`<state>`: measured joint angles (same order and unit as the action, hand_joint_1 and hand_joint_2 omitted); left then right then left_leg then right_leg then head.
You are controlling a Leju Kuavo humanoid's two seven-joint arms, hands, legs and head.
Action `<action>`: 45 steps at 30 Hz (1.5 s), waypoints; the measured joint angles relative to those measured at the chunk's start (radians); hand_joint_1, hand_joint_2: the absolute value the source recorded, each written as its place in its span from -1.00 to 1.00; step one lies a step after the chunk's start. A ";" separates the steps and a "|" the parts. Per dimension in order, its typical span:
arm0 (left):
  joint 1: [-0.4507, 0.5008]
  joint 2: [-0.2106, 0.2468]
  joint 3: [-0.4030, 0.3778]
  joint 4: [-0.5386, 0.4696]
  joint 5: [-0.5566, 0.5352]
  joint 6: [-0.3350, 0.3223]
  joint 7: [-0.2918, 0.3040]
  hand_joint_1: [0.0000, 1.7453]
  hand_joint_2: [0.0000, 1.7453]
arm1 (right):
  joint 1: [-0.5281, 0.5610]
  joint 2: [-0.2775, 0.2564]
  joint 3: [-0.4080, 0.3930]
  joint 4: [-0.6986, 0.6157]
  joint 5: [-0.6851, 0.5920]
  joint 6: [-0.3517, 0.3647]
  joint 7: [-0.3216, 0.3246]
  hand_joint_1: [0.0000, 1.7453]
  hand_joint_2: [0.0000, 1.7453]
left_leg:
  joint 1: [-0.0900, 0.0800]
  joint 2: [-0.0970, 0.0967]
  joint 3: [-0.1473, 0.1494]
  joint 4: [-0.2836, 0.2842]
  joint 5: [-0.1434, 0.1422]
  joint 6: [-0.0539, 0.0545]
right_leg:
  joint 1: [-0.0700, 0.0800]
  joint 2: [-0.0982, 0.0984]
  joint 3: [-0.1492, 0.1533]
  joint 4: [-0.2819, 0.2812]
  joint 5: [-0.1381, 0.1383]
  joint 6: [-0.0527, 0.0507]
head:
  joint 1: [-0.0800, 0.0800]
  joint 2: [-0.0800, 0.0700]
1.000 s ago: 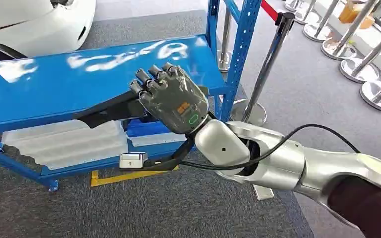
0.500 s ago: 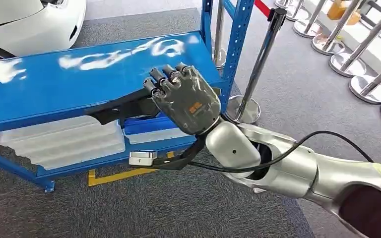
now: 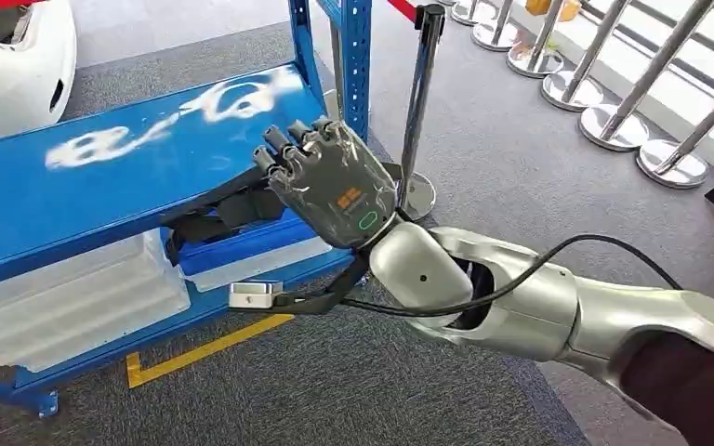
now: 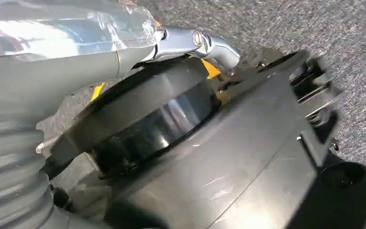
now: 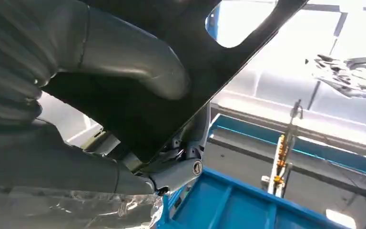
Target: Take the parts from the cabinet and place them on the table.
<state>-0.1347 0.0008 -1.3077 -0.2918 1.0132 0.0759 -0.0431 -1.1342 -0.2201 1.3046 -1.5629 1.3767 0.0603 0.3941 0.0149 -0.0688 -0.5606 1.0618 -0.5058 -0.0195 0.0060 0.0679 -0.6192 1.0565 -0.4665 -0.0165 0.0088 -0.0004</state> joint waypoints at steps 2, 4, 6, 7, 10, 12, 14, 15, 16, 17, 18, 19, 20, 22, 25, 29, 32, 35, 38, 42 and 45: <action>0.002 0.000 0.000 0.000 0.000 0.000 0.000 -1.00 1.00 | 0.000 0.002 -0.001 0.000 0.001 0.001 0.000 1.00 1.00 | 0.000 0.011 -0.004 -0.010 -0.011 0.007 | -0.004 0.012 -0.018 -0.001 0.010 0.010 | 0.001 0.000; 0.000 -0.002 0.000 0.000 0.000 0.000 0.000 -1.00 1.00 | 0.001 -0.001 -0.001 0.000 0.001 0.002 0.000 1.00 1.00 | -0.001 0.024 -0.004 -0.012 -0.005 0.016 | -0.004 0.027 -0.021 -0.003 0.016 0.019 | 0.005 0.000; -0.002 -0.003 0.000 0.000 0.000 0.000 0.000 -1.00 1.00 | -0.001 -0.003 -0.002 0.000 0.001 0.002 0.000 1.00 1.00 | 0.006 0.042 -0.002 -0.019 0.002 0.026 | 0.000 -0.017 -0.033 0.032 -0.016 0.029 | 0.008 0.000; 0.000 -0.003 0.000 0.000 0.000 0.000 0.000 -1.00 1.00 | -0.001 -0.003 -0.003 0.000 0.002 0.002 0.000 1.00 1.00 | 0.006 0.055 -0.004 -0.020 0.003 0.030 | -0.004 -0.044 -0.070 0.115 -0.065 0.038 | 0.025 0.000; 0.000 -0.002 0.000 0.000 0.000 0.000 0.000 -1.00 1.00 | 0.004 -0.003 -0.003 0.000 0.002 0.002 0.000 1.00 1.00 | 0.006 0.083 -0.007 -0.019 0.003 0.031 | -0.013 -0.062 -0.158 0.319 -0.143 0.048 | 0.032 0.000; 0.000 -0.002 0.000 0.000 0.000 0.000 0.000 -1.00 1.00 | 0.004 -0.003 -0.003 0.000 0.003 0.001 0.000 1.00 1.00 | 0.006 0.097 -0.006 -0.019 0.003 0.030 | -0.019 -0.065 -0.132 0.271 -0.099 0.048 | 0.042 0.000; -0.002 -0.002 0.000 0.000 0.000 0.000 0.000 -1.00 1.00 | 0.003 -0.005 -0.004 0.000 0.003 0.000 0.002 1.00 1.00 | 0.007 0.110 -0.001 -0.019 0.000 0.026 | -0.019 -0.083 -0.029 0.072 -0.003 0.043 | 0.053 0.000; -0.001 -0.001 0.000 0.000 0.000 0.000 0.000 -1.00 1.00 | 0.003 -0.005 -0.005 0.000 0.003 0.000 0.003 1.00 1.00 | 0.005 0.115 -0.001 -0.020 -0.002 0.022 | -0.015 -0.119 0.001 0.009 -0.007 0.041 | 0.059 0.000; -0.001 -0.001 0.000 0.001 0.000 0.000 0.000 -1.00 1.00 | -0.001 -0.004 -0.005 0.000 0.003 0.000 0.003 1.00 1.00 | -0.005 0.118 -0.005 -0.015 -0.002 0.015 | -0.003 -0.119 0.002 -0.008 -0.006 0.034 | 0.063 0.000; -0.001 -0.001 0.000 0.001 0.000 0.001 0.000 -1.00 1.00 | 0.000 -0.003 -0.005 0.000 0.003 -0.003 0.003 1.00 1.00 | -0.004 0.119 -0.005 -0.020 0.000 0.011 | -0.005 -0.111 -0.001 -0.003 -0.006 0.027 | 0.062 0.000; -0.001 -0.001 0.000 0.001 0.000 0.001 0.000 -1.00 1.00 | 0.000 -0.004 -0.006 0.000 0.003 -0.004 0.003 1.00 1.00 | -0.007 0.126 -0.002 -0.022 0.001 0.008 | -0.004 -0.104 -0.002 -0.004 -0.006 0.025 | 0.060 0.000; -0.001 0.000 0.000 0.001 0.000 0.001 0.000 -1.00 1.00 | 0.001 -0.005 -0.006 0.000 0.003 -0.004 0.003 1.00 1.00 | -0.005 0.132 0.001 -0.026 0.002 0.004 | -0.003 -0.098 -0.004 -0.003 -0.006 0.020 | 0.061 0.000; -0.002 0.000 0.000 0.001 0.000 0.001 0.000 -1.00 1.00 | 0.000 -0.005 -0.006 0.000 0.003 -0.004 0.003 1.00 1.00 | -0.004 0.136 0.003 -0.026 -0.001 -0.002 | -0.008 -0.092 -0.002 -0.010 -0.001 0.012 | 0.061 0.000; -0.002 0.001 -0.001 0.001 -0.001 0.001 0.000 -1.00 1.00 | -0.001 -0.004 -0.010 0.000 0.003 -0.004 0.003 1.00 1.00 | -0.002 0.095 -0.013 0.022 -0.044 -0.010 | -0.013 -0.084 0.000 -0.016 0.004 0.001 | 0.049 0.000; -0.003 0.001 -0.001 0.001 -0.001 0.001 -0.003 -1.00 1.00 | 0.001 -0.003 -0.010 0.000 0.003 -0.005 0.003 1.00 1.00 | -0.006 0.075 -0.113 0.246 -0.145 -0.011 | -0.006 -0.065 -0.001 -0.016 0.004 -0.008 | 0.023 0.000; -0.003 0.001 -0.001 0.001 0.000 0.000 -0.003 -1.00 1.00 | 0.001 -0.003 -0.009 0.001 0.001 -0.009 0.003 1.00 1.00 | -0.012 0.068 -0.054 0.138 -0.037 0.003 | -0.002 -0.021 0.002 -0.011 0.004 -0.008 | 0.005 0.000; 0.000 0.000 -0.002 0.001 0.000 0.000 -0.002 -1.00 1.00 | 0.000 -0.002 -0.008 0.002 -0.001 -0.012 0.002 1.00 1.00 | -0.004 -0.007 -0.012 0.000 0.004 0.008 | 0.000 0.008 -0.019 0.004 0.007 -0.001 | 0.001 0.000; 0.002 -0.001 -0.003 0.000 0.000 0.000 -0.002 -1.00 1.00 | 0.001 0.000 -0.008 0.004 -0.002 -0.016 0.002 1.00 1.00 | -0.008 0.012 -0.015 -0.009 -0.005 0.013 | -0.008 0.026 -0.036 -0.002 0.021 0.016 | 0.000 0.000; -0.002 -0.004 -0.003 0.000 0.000 0.000 -0.002 -1.00 1.00 | -0.004 -0.001 -0.010 0.005 -0.003 -0.018 0.003 1.00 1.00 | 0.004 0.041 -0.006 -0.023 0.002 0.027 | -0.001 -0.036 -0.070 0.081 -0.036 0.034 | 0.020 0.000; 0.000 -0.003 -0.003 0.000 0.000 0.001 -0.002 -1.00 1.00 | -0.002 0.000 -0.010 0.005 -0.004 -0.019 0.003 1.00 1.00 | 0.004 0.079 -0.006 -0.022 -0.001 0.030 | -0.016 -0.062 -0.178 0.298 -0.103 0.048 | 0.038 0.000; -0.001 -0.004 -0.003 0.000 0.000 0.001 -0.002 -1.00 1.00 | -0.003 -0.002 -0.010 0.006 -0.008 -0.021 0.003 1.00 1.00 | 0.005 0.098 0.004 -0.022 -0.009 0.023 | -0.019 -0.081 -0.066 0.081 0.018 0.042 | 0.055 0.000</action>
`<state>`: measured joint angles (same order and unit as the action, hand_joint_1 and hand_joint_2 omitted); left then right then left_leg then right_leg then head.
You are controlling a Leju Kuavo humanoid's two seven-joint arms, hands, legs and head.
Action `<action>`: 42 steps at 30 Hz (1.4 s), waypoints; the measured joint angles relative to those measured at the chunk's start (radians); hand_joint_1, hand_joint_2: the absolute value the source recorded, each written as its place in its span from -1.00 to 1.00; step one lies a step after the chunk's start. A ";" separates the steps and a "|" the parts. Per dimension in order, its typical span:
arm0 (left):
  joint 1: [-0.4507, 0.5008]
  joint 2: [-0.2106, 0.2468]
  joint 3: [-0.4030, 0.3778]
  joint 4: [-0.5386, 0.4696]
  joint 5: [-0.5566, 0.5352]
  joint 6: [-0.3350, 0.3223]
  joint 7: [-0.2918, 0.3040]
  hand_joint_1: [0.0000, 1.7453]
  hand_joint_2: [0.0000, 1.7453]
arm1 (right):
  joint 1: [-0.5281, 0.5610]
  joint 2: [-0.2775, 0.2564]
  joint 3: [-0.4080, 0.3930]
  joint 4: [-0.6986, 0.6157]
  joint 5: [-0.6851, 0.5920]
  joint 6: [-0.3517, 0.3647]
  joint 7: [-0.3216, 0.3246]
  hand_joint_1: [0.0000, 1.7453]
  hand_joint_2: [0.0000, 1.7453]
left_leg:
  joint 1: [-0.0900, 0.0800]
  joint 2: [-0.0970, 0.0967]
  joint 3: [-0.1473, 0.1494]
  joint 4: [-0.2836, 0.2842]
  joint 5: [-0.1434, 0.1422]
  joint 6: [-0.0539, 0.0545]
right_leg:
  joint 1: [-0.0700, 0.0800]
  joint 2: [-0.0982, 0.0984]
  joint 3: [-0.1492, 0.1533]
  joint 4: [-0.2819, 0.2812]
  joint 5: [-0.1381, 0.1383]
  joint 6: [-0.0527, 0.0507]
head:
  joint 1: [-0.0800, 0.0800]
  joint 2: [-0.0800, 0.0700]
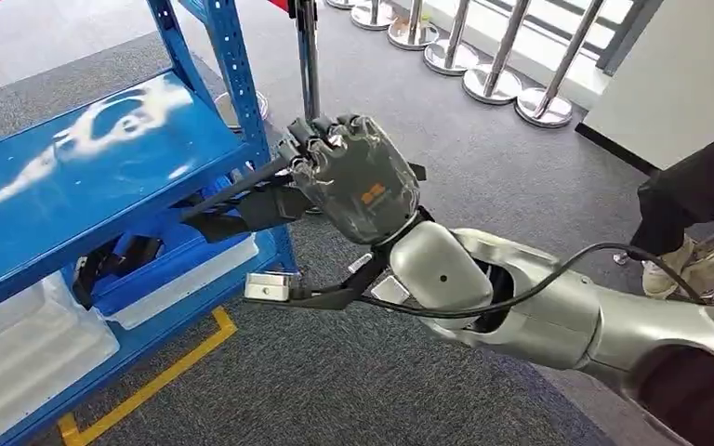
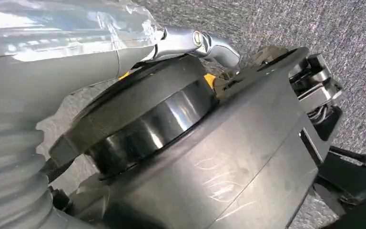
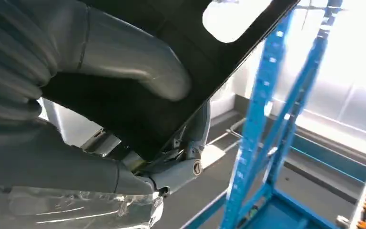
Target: Take the parts from the cabinet and place them on the table.
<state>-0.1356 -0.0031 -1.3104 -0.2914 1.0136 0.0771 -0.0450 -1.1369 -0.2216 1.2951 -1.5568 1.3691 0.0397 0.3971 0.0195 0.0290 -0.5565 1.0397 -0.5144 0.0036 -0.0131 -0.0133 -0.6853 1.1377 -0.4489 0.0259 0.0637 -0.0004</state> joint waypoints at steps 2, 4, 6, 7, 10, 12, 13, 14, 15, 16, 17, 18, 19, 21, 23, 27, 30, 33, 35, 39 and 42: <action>0.001 0.001 0.000 0.001 0.000 0.000 0.000 -1.00 1.00 | -0.003 0.000 -0.001 0.000 -0.002 -0.003 0.002 1.00 1.00 | -0.011 0.012 0.002 0.002 -0.006 -0.011 | 0.019 -0.049 0.039 -0.085 -0.003 -0.013 | 0.008 0.000; 0.001 0.002 0.000 0.001 0.000 0.000 0.000 -1.00 1.00 | -0.004 0.000 -0.001 0.000 -0.002 -0.005 0.003 1.00 1.00 | -0.011 0.022 0.006 -0.004 -0.006 -0.018 | 0.019 -0.030 0.036 -0.083 -0.003 -0.025 | 0.006 0.000; 0.001 0.002 0.000 0.001 0.000 0.000 0.000 -1.00 1.00 | -0.003 0.000 -0.001 0.000 -0.002 -0.006 0.003 1.00 1.00 | -0.010 0.031 0.015 -0.008 -0.012 -0.029 | 0.011 -0.015 0.042 -0.093 0.000 -0.037 | 0.002 0.000; 0.001 0.003 0.000 0.001 -0.001 0.000 0.000 -1.00 1.00 | -0.004 0.001 -0.002 0.000 -0.002 -0.006 0.003 1.00 1.00 | -0.008 0.011 0.016 0.009 -0.029 -0.033 | 0.009 -0.011 0.046 -0.097 0.002 -0.040 | -0.002 0.000; 0.000 0.003 0.000 0.001 -0.001 0.000 0.000 -1.00 1.00 | -0.003 0.002 -0.003 0.001 -0.002 -0.006 0.003 1.00 1.00 | -0.010 -0.021 -0.079 0.211 -0.130 -0.036 | 0.013 0.007 0.048 -0.097 -0.001 -0.053 | -0.033 0.000; -0.003 0.003 0.000 0.001 -0.001 0.000 -0.004 -1.00 1.00 | -0.003 0.002 -0.003 0.002 -0.005 -0.006 0.003 1.00 1.00 | -0.015 -0.023 -0.121 0.292 -0.135 -0.035 | 0.017 0.027 0.050 -0.095 -0.002 -0.055 | -0.043 0.000; -0.003 0.003 0.000 0.001 0.000 -0.001 -0.004 -1.00 1.00 | -0.002 0.002 -0.003 0.002 -0.005 -0.006 0.003 1.00 1.00 | -0.015 -0.023 -0.108 0.263 -0.104 -0.032 | 0.018 0.037 0.052 -0.094 -0.003 -0.056 | -0.047 0.000; -0.002 0.003 0.000 0.001 -0.001 -0.001 -0.003 -1.00 1.00 | -0.002 0.002 -0.003 0.002 -0.007 -0.006 0.003 1.00 1.00 | -0.015 -0.025 -0.082 0.201 -0.058 -0.030 | 0.018 0.049 0.055 -0.092 -0.003 -0.055 | -0.052 0.000; -0.002 0.003 0.000 0.001 -0.001 0.000 -0.003 -1.00 1.00 | -0.003 0.002 -0.004 0.003 -0.008 -0.007 0.003 1.00 1.00 | -0.013 -0.035 -0.047 0.113 -0.004 -0.028 | 0.018 0.059 0.056 -0.088 -0.005 -0.054 | -0.056 0.000; -0.002 0.003 0.000 0.001 -0.001 0.000 -0.003 -1.00 1.00 | -0.002 0.002 -0.004 0.003 -0.008 -0.007 0.003 1.00 1.00 | -0.010 -0.063 -0.026 0.048 0.017 -0.024 | 0.017 0.066 0.054 -0.084 -0.009 -0.051 | -0.059 0.000; -0.001 0.003 -0.001 0.001 -0.001 0.000 -0.002 -1.00 1.00 | -0.003 0.002 -0.004 0.003 -0.008 -0.008 0.003 1.00 1.00 | -0.009 -0.089 -0.026 0.043 0.013 -0.023 | 0.022 0.073 0.048 -0.077 -0.008 -0.048 | -0.059 0.000; 0.002 0.003 -0.002 0.001 -0.001 -0.001 -0.002 -1.00 1.00 | -0.003 0.005 -0.005 0.003 -0.010 -0.009 0.004 1.00 1.00 | -0.007 -0.085 -0.014 0.014 0.001 -0.018 | 0.019 0.084 0.037 -0.075 -0.004 -0.043 | -0.060 0.000; 0.002 0.002 -0.002 0.001 0.000 -0.001 -0.003 -1.00 1.00 | -0.002 0.005 -0.006 0.004 -0.011 -0.009 0.006 1.00 1.00 | -0.011 -0.079 -0.018 0.015 -0.002 -0.016 | 0.016 0.089 0.032 -0.078 0.000 -0.038 | -0.060 0.000; 0.001 0.001 -0.002 0.000 -0.001 -0.001 -0.003 -1.00 1.00 | -0.002 0.003 -0.008 0.005 -0.011 -0.009 0.009 1.00 1.00 | -0.011 -0.071 -0.015 0.007 0.004 -0.007 | 0.019 0.101 0.031 -0.081 0.005 -0.027 | -0.059 0.000; -0.002 0.000 -0.002 0.000 -0.001 0.000 -0.002 -1.00 1.00 | -0.003 0.002 -0.010 0.005 -0.011 -0.010 0.010 1.00 1.00 | -0.001 -0.053 -0.006 -0.007 0.011 0.004 | 0.021 0.069 0.018 -0.038 -0.029 -0.018 | -0.053 0.000; 0.001 0.000 -0.002 0.000 -0.001 0.000 -0.002 -1.00 1.00 | -0.001 0.002 -0.009 0.006 -0.011 -0.011 0.011 1.00 1.00 | -0.001 -0.017 -0.005 -0.007 0.010 0.008 | 0.006 0.020 -0.108 0.220 -0.131 0.001 | -0.025 0.000; 0.000 0.000 -0.002 0.000 0.000 0.000 -0.001 -1.00 1.00 | -0.001 0.000 -0.009 0.006 -0.014 -0.013 0.012 1.00 1.00 | -0.001 0.000 0.002 -0.007 0.003 0.002 | 0.001 0.012 -0.033 0.068 -0.027 -0.002 | -0.011 0.000; 0.000 0.000 -0.002 0.001 0.000 0.000 0.000 -1.00 1.00 | -0.004 0.001 -0.010 0.007 -0.016 -0.018 0.012 1.00 1.00 | -0.011 0.014 0.007 -0.007 -0.005 -0.011 | 0.020 -0.042 0.041 -0.094 0.002 -0.019 | 0.002 0.000; 0.001 0.002 -0.002 0.001 0.000 0.000 0.000 -1.00 1.00 | -0.004 0.002 -0.011 0.007 -0.021 -0.021 0.014 1.00 1.00 | -0.010 0.026 0.012 -0.017 -0.003 -0.019 | 0.020 -0.026 0.037 -0.090 0.001 -0.028 | -0.005 0.000; 0.000 0.003 -0.005 0.001 -0.002 0.000 0.000 -1.00 1.00 | -0.004 0.001 -0.011 0.007 -0.023 -0.018 0.016 1.00 1.00 | -0.012 -0.009 -0.011 0.068 -0.070 -0.031 | 0.010 -0.001 0.051 -0.106 0.005 -0.047 | -0.026 0.000; -0.004 0.003 -0.007 0.001 -0.005 -0.001 -0.004 -1.00 1.00 | -0.001 0.001 -0.009 0.007 -0.026 -0.013 0.016 1.00 1.00 | -0.018 -0.023 -0.125 0.292 -0.146 -0.028 | 0.018 0.023 0.055 -0.103 0.001 -0.056 | -0.051 0.000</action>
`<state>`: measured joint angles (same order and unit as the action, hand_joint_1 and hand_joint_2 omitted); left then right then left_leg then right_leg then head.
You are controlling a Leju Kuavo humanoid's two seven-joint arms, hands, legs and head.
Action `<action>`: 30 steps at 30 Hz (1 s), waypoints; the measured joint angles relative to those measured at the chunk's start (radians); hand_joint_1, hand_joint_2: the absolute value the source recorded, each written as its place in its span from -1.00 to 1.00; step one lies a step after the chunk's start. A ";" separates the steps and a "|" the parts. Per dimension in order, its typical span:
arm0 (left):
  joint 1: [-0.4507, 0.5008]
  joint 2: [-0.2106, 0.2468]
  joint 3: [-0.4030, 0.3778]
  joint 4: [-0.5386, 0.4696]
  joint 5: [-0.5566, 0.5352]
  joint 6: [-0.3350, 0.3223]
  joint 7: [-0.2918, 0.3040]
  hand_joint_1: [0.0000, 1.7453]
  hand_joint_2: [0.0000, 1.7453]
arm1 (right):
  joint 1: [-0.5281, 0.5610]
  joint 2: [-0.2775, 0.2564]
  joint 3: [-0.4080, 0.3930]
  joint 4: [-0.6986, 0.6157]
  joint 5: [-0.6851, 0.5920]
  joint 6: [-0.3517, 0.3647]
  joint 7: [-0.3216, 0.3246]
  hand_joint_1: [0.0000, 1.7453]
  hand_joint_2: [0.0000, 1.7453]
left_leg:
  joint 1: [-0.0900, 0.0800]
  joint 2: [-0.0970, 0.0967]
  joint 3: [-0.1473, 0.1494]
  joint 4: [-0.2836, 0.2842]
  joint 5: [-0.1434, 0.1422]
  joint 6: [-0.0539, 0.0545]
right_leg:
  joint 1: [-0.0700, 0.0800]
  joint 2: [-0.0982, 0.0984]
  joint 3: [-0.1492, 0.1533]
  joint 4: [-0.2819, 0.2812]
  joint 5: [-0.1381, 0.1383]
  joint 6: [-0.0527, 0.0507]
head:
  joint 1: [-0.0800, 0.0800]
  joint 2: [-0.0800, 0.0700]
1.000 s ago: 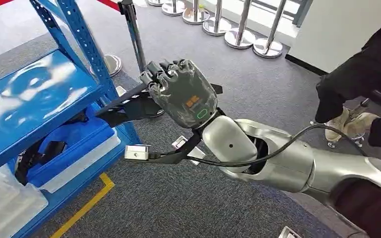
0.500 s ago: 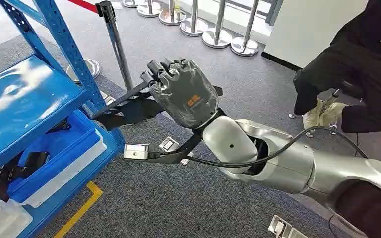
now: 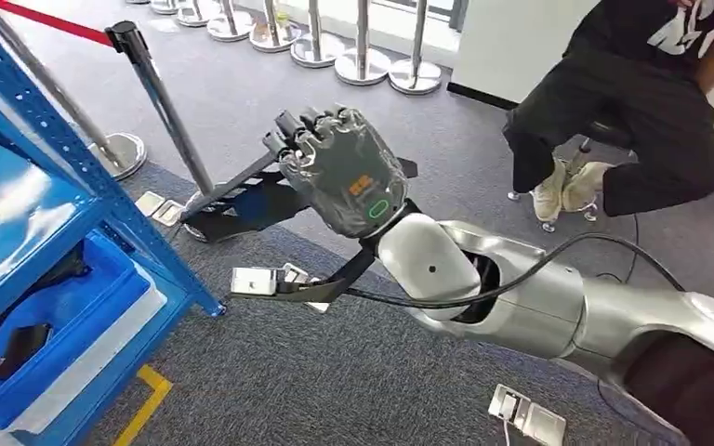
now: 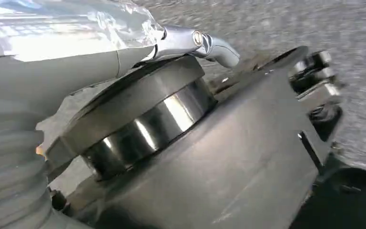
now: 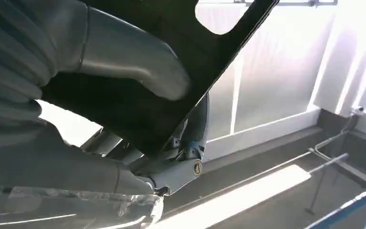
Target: Take the parts from the cabinet and place them on the table.
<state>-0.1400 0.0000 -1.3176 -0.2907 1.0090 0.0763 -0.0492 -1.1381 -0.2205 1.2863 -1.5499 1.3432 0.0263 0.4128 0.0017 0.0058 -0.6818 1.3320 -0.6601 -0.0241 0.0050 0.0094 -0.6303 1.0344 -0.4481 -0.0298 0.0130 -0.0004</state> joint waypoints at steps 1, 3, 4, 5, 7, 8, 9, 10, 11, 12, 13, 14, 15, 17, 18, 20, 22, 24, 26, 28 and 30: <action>-0.001 0.000 0.000 0.000 0.000 0.000 0.000 -1.00 1.00 | 0.001 0.000 0.000 0.000 0.000 0.001 0.000 1.00 1.00 | -0.003 0.000 -0.003 0.003 0.016 0.002 | 0.001 0.009 0.002 0.002 -0.001 -0.001 | -0.003 0.000; 0.001 0.000 0.000 0.000 0.001 -0.001 0.000 -1.00 1.00 | 0.001 0.000 0.001 0.000 -0.003 0.004 0.000 1.00 1.00 | -0.003 -0.003 0.041 -0.105 0.105 0.010 | 0.004 0.033 0.008 0.004 -0.004 -0.003 | -0.013 0.000; 0.002 0.000 -0.001 0.000 0.001 -0.001 0.001 -1.00 1.00 | 0.000 0.000 0.001 0.000 -0.004 0.005 0.000 1.00 1.00 | -0.002 -0.016 0.075 -0.194 0.160 0.014 | 0.004 0.043 0.010 0.006 -0.006 -0.001 | -0.015 0.000; 0.002 0.000 -0.002 0.000 0.002 -0.001 0.001 -1.00 1.00 | 0.001 0.000 0.001 0.000 -0.006 0.005 0.000 1.00 1.00 | 0.000 -0.049 0.092 -0.246 0.172 0.020 | 0.002 0.050 0.008 0.008 -0.009 0.001 | -0.016 0.000; 0.003 -0.002 -0.002 0.000 0.002 -0.001 0.001 -1.00 1.00 | -0.003 0.003 0.001 0.000 -0.011 0.006 -0.001 1.00 1.00 | 0.000 -0.056 0.105 -0.287 0.155 0.023 | 0.003 0.067 -0.009 0.018 -0.004 0.011 | -0.018 0.000; 0.004 -0.002 -0.002 0.000 0.005 -0.001 0.001 -1.00 1.00 | -0.002 0.005 0.001 0.000 -0.014 0.006 -0.001 1.00 1.00 | -0.003 -0.051 0.101 -0.285 0.156 0.024 | 0.000 0.072 -0.013 0.016 -0.001 0.016 | -0.017 0.000; 0.004 -0.002 -0.002 0.000 0.005 -0.001 0.001 -1.00 1.00 | -0.002 0.005 0.002 0.000 -0.015 0.006 -0.001 1.00 1.00 | -0.004 -0.048 0.102 -0.286 0.158 0.027 | -0.001 0.078 -0.013 0.013 0.001 0.019 | -0.016 0.000; 0.004 -0.008 -0.002 -0.002 0.005 -0.001 0.001 -1.00 1.00 | -0.003 0.005 0.001 0.001 -0.016 0.006 -0.001 1.00 1.00 | 0.007 -0.037 0.107 -0.297 0.162 0.033 | 0.007 0.079 -0.014 0.020 -0.005 0.023 | -0.018 0.000; 0.001 -0.005 -0.002 -0.001 0.006 0.000 0.001 -1.00 1.00 | -0.006 0.005 0.000 0.001 -0.019 0.004 -0.001 1.00 1.00 | 0.007 -0.031 0.110 -0.300 0.164 0.036 | 0.010 0.047 -0.019 0.041 -0.022 0.030 | -0.013 0.000; 0.002 -0.005 -0.002 -0.001 0.007 0.001 0.001 -1.00 1.00 | -0.008 0.005 0.000 0.001 -0.024 0.003 0.000 1.00 1.00 | 0.008 -0.024 0.111 -0.301 0.165 0.042 | 0.005 0.021 -0.046 0.097 -0.056 0.037 | 0.005 0.000; 0.004 -0.005 -0.002 -0.001 0.008 0.001 0.000 -1.00 1.00 | -0.008 0.005 0.000 0.001 -0.029 0.000 0.001 1.00 1.00 | 0.007 -0.016 0.111 -0.301 0.164 0.043 | 0.000 0.010 -0.081 0.170 -0.091 0.043 | 0.010 0.000; 0.004 -0.005 -0.002 -0.001 0.008 0.001 -0.001 -1.00 1.00 | -0.006 0.005 0.002 0.001 -0.032 -0.002 0.001 1.00 1.00 | 0.006 -0.008 0.110 -0.301 0.163 0.044 | -0.004 0.003 -0.121 0.252 -0.124 0.047 | 0.009 0.000; 0.004 -0.005 -0.002 -0.001 0.008 0.001 -0.001 -1.00 1.00 | -0.003 0.005 0.002 0.001 -0.034 -0.002 0.001 1.00 1.00 | 0.006 0.001 0.110 -0.300 0.162 0.045 | -0.009 0.000 -0.150 0.311 -0.139 0.051 | 0.011 0.000; 0.003 -0.005 -0.002 0.000 0.008 0.002 -0.001 -1.00 1.00 | -0.002 0.005 0.002 0.001 -0.038 -0.002 0.000 1.00 1.00 | 0.007 0.014 0.113 -0.300 0.160 0.044 | -0.014 -0.004 -0.138 0.281 -0.098 0.053 | 0.019 0.000; 0.003 -0.005 -0.002 0.000 0.008 0.002 -0.001 -1.00 1.00 | -0.002 0.005 0.002 0.002 -0.039 -0.002 0.001 1.00 1.00 | 0.007 0.020 0.116 -0.300 0.158 0.042 | -0.015 -0.008 -0.100 0.206 -0.055 0.051 | 0.024 0.000; 0.003 -0.005 -0.002 0.000 0.009 0.002 -0.001 -1.00 1.00 | -0.004 0.006 0.002 0.002 -0.039 -0.003 0.000 1.00 1.00 | 0.006 0.031 0.124 -0.301 0.151 0.034 | -0.007 -0.057 -0.014 0.022 0.004 0.039 | 0.034 0.000; 0.005 -0.005 -0.002 0.000 0.009 0.002 -0.001 -1.00 1.00 | -0.007 0.012 0.002 0.002 -0.045 -0.006 -0.001 1.00 1.00 | -0.001 0.039 0.122 -0.303 0.149 0.024 | 0.005 -0.057 -0.008 0.009 -0.004 0.025 | 0.032 0.000; 0.005 -0.005 -0.002 0.000 0.015 0.003 -0.001 -1.00 1.00 | -0.007 0.011 0.002 0.004 -0.053 -0.008 -0.001 1.00 1.00 | -0.001 0.054 0.131 -0.311 0.148 0.017 | 0.007 -0.045 -0.007 0.006 -0.004 0.018 | 0.029 0.000; 0.005 -0.003 -0.002 0.000 0.015 0.003 -0.002 -1.00 1.00 | -0.009 0.015 0.002 0.006 -0.058 -0.011 -0.001 1.00 1.00 | 0.000 0.030 0.136 -0.290 0.126 0.007 | -0.006 -0.034 0.008 -0.015 0.004 0.007 | 0.023 0.000; 0.003 -0.003 -0.002 0.000 0.015 0.003 -0.003 -1.00 1.00 | -0.014 0.024 0.003 0.008 -0.060 -0.016 -0.001 1.00 1.00 | 0.000 0.004 0.078 -0.166 0.057 0.004 | -0.005 -0.023 0.010 -0.016 0.003 -0.003 | 0.005 0.000; 0.002 -0.003 -0.002 0.000 0.016 0.003 -0.007 -1.00 1.00 | -0.013 0.028 0.009 0.010 -0.061 -0.016 -0.001 1.00 1.00 | -0.001 -0.001 0.006 -0.023 0.006 -0.001 | -0.003 -0.008 0.011 -0.014 0.001 -0.005 | -0.007 0.000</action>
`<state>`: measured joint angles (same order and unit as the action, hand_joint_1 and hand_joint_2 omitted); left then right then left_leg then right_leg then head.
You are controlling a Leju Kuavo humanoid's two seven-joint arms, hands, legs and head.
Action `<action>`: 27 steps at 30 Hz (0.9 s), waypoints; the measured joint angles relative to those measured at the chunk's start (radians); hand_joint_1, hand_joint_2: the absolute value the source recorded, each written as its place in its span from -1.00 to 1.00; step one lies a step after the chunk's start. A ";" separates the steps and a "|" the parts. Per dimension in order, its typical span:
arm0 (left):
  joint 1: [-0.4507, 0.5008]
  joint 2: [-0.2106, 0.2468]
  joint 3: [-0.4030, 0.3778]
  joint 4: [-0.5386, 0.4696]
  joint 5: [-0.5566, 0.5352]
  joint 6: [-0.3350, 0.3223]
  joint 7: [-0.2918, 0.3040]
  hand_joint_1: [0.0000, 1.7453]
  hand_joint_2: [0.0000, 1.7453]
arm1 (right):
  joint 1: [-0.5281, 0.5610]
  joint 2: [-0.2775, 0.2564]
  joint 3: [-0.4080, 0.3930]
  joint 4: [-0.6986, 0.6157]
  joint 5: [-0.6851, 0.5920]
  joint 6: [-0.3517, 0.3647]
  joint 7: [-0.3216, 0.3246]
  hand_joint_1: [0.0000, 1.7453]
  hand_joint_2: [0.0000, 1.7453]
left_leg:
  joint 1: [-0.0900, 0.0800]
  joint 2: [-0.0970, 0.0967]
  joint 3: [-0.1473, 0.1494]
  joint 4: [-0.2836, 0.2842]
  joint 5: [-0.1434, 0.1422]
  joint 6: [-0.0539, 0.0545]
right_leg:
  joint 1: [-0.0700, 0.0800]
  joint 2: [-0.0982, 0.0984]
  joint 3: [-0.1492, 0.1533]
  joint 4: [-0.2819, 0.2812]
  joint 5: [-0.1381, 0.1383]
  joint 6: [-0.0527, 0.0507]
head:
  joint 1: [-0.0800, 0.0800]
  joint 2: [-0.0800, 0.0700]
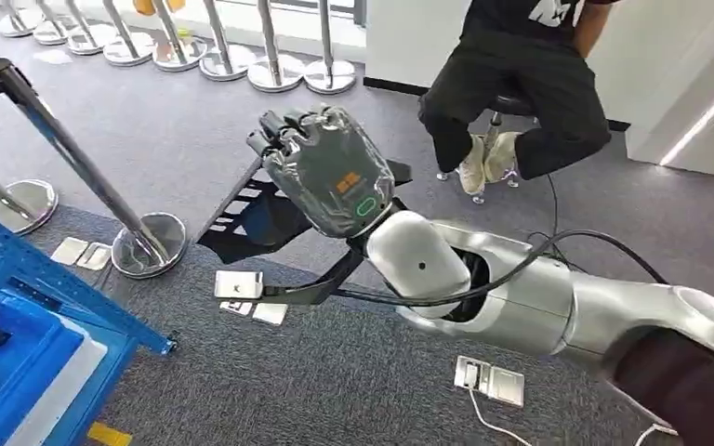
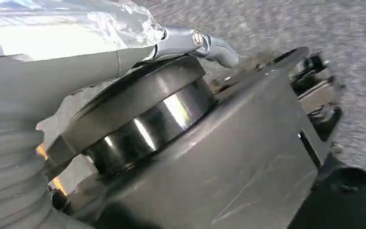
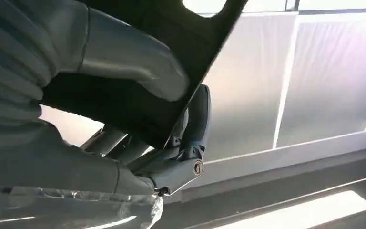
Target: Take the parts from the cabinet and place them on the table.
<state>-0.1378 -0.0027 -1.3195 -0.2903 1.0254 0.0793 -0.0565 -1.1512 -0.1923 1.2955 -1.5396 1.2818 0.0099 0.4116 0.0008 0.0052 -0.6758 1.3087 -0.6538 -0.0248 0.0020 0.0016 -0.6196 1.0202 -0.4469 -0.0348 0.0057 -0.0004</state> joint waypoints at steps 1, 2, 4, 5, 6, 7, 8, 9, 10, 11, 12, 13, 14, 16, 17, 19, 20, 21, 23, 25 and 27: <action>-0.002 0.000 0.000 0.000 0.000 0.000 0.000 -1.00 1.00 | 0.001 0.000 0.004 0.002 -0.002 0.000 0.000 1.00 1.00 | 0.000 -0.001 -0.013 0.026 0.005 -0.001 | 0.000 0.009 0.001 0.001 -0.001 -0.001 | -0.003 0.000; -0.002 0.000 0.000 0.000 0.000 0.000 0.000 -1.00 1.00 | 0.002 0.001 0.008 0.004 -0.002 0.000 0.000 1.00 1.00 | 0.000 -0.002 -0.002 0.001 0.036 -0.001 | 0.000 0.020 0.003 0.004 -0.003 0.000 | -0.005 0.000; 0.000 0.000 0.000 0.000 0.001 0.000 0.001 -1.00 1.00 | 0.000 0.005 0.008 0.005 -0.004 0.000 0.000 1.00 1.00 | 0.007 -0.010 0.061 -0.152 0.139 -0.004 | -0.003 0.042 0.004 0.017 -0.010 0.006 | -0.011 0.000; 0.000 0.000 0.000 0.000 0.000 0.000 0.002 -1.00 1.00 | -0.001 0.005 0.008 0.006 -0.004 0.000 0.000 1.00 1.00 | 0.014 -0.031 0.083 -0.225 0.166 -0.006 | -0.004 0.050 0.003 0.025 -0.017 0.011 | -0.014 0.000; 0.001 -0.002 0.000 0.000 0.000 0.000 0.002 -1.00 1.00 | -0.002 0.005 0.010 0.007 -0.004 -0.002 0.000 1.00 1.00 | 0.014 -0.065 0.086 -0.226 0.154 -0.006 | 0.001 0.058 -0.004 0.033 -0.019 0.016 | -0.016 0.000; 0.003 -0.002 0.000 0.000 0.000 0.000 0.002 -1.00 1.00 | -0.002 0.009 0.010 0.007 -0.005 -0.002 0.000 1.00 1.00 | 0.017 -0.064 0.101 -0.260 0.140 0.000 | 0.000 0.069 -0.016 0.041 -0.017 0.019 | -0.019 0.000; 0.003 -0.002 0.000 0.000 0.001 0.000 0.002 -1.00 1.00 | -0.002 0.010 0.010 0.008 -0.005 -0.004 0.000 1.00 1.00 | 0.013 -0.059 0.095 -0.254 0.140 0.007 | -0.002 0.074 -0.023 0.039 -0.013 0.025 | -0.013 0.000; 0.002 -0.002 0.000 0.000 0.001 0.000 0.002 -1.00 1.00 | -0.001 0.009 0.010 0.009 -0.005 -0.005 0.000 1.00 1.00 | 0.010 -0.055 0.095 -0.253 0.140 0.009 | -0.002 0.079 -0.023 0.036 -0.011 0.028 | -0.009 0.000; 0.002 -0.004 0.000 -0.001 0.001 0.000 0.001 -1.00 1.00 | -0.001 0.009 0.009 0.010 -0.006 -0.005 0.000 1.00 1.00 | 0.015 -0.048 0.097 -0.259 0.143 0.015 | -0.001 0.084 -0.024 0.039 -0.013 0.031 | -0.009 0.000; -0.001 -0.005 0.000 -0.001 0.002 0.000 0.001 -1.00 1.00 | -0.001 0.008 0.009 0.010 -0.006 -0.005 0.000 1.00 1.00 | 0.018 -0.037 0.100 -0.262 0.146 0.020 | -0.003 0.067 -0.026 0.052 -0.023 0.035 | -0.011 0.000; 0.000 -0.005 0.000 -0.001 0.001 0.000 0.002 -1.00 1.00 | -0.002 0.008 0.009 0.011 -0.006 -0.005 0.000 1.00 1.00 | 0.018 -0.032 0.101 -0.263 0.146 0.026 | 0.001 0.036 -0.042 0.088 -0.047 0.042 | 0.002 0.000; 0.001 -0.004 0.000 -0.001 0.002 0.000 0.001 -1.00 1.00 | -0.002 0.008 0.009 0.011 -0.006 -0.005 0.000 1.00 1.00 | 0.017 -0.023 0.101 -0.263 0.145 0.031 | -0.001 0.019 -0.075 0.156 -0.082 0.047 | 0.015 0.000; 0.002 -0.004 0.000 -0.001 0.003 0.000 0.001 -1.00 1.00 | 0.000 0.008 0.009 0.011 -0.006 -0.004 0.000 1.00 1.00 | 0.015 -0.014 0.101 -0.263 0.144 0.032 | -0.004 0.009 -0.119 0.245 -0.121 0.050 | 0.017 0.000; 0.002 -0.003 0.000 0.000 0.003 0.000 0.002 -1.00 1.00 | 0.003 0.008 0.009 0.011 -0.006 -0.004 0.000 1.00 1.00 | 0.013 0.002 0.102 -0.263 0.142 0.035 | -0.007 0.006 -0.172 0.345 -0.141 0.052 | 0.022 0.000; 0.002 -0.003 0.000 0.000 0.003 0.000 0.001 -1.00 1.00 | 0.003 0.008 0.010 0.012 -0.006 -0.004 0.000 1.00 1.00 | 0.013 0.008 0.103 -0.263 0.141 0.035 | -0.008 0.005 -0.168 0.330 -0.119 0.050 | 0.026 0.000; 0.002 -0.003 0.000 0.000 0.003 0.000 0.001 -1.00 1.00 | 0.003 0.006 0.009 0.013 -0.006 -0.004 0.000 1.00 1.00 | 0.012 0.020 0.111 -0.263 0.135 0.034 | -0.006 -0.001 -0.096 0.177 -0.029 0.041 | 0.034 0.000; 0.002 -0.003 0.000 0.000 0.003 0.000 0.001 -1.00 1.00 | 0.002 0.006 0.009 0.013 -0.007 -0.004 0.000 1.00 1.00 | 0.011 0.024 0.117 -0.263 0.131 0.032 | -0.002 -0.023 -0.048 0.081 0.013 0.033 | 0.038 0.000; 0.003 -0.003 0.000 0.000 0.003 0.000 0.001 -1.00 1.00 | 0.002 0.007 0.009 0.013 -0.007 -0.004 0.001 1.00 1.00 | 0.008 0.029 0.118 -0.266 0.129 0.028 | 0.009 -0.056 -0.032 0.056 -0.007 0.029 | 0.037 0.000; 0.003 -0.003 0.000 0.000 0.003 0.001 0.002 -1.00 1.00 | -0.002 0.008 0.009 0.013 -0.006 -0.005 0.001 1.00 1.00 | 0.005 0.038 0.118 -0.268 0.129 0.020 | 0.016 -0.045 -0.031 0.035 -0.007 0.019 | 0.039 0.000; 0.003 -0.003 0.000 0.001 0.003 0.001 0.002 -1.00 1.00 | -0.001 0.006 0.009 0.014 -0.007 -0.005 0.001 1.00 1.00 | 0.003 0.051 0.128 -0.277 0.127 0.011 | 0.015 -0.030 -0.029 0.028 -0.006 0.013 | 0.037 0.000; 0.004 -0.001 0.000 0.001 0.001 0.001 0.000 -1.00 1.00 | -0.002 0.008 0.008 0.014 -0.007 -0.004 0.001 1.00 1.00 | 0.003 0.020 0.122 -0.238 0.094 0.004 | 0.002 -0.019 -0.014 0.012 -0.001 0.005 | 0.026 0.000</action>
<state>-0.1342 -0.0038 -1.3195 -0.2895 1.0262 0.0805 -0.0561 -1.1531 -0.1843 1.3039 -1.5255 1.2749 0.0057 0.4128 0.0042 0.0248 -0.5537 1.0707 -0.5601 -0.0210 0.0042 -0.0169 -0.6334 1.0320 -0.4477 -0.0303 0.0321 -0.0004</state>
